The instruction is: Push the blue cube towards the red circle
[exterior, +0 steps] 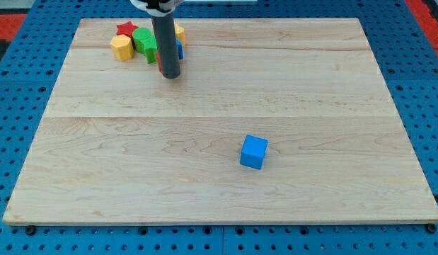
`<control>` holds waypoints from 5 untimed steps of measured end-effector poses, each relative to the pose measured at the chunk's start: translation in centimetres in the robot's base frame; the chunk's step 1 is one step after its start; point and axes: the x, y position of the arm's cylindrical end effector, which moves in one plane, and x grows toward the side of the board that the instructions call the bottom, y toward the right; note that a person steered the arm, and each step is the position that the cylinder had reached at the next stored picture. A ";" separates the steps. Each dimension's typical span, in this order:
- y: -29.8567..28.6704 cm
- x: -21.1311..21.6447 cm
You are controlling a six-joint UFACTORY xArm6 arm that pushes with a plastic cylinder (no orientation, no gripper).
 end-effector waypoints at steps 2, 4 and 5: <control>14.3 5.4; 18.8 16.9; 14.9 20.2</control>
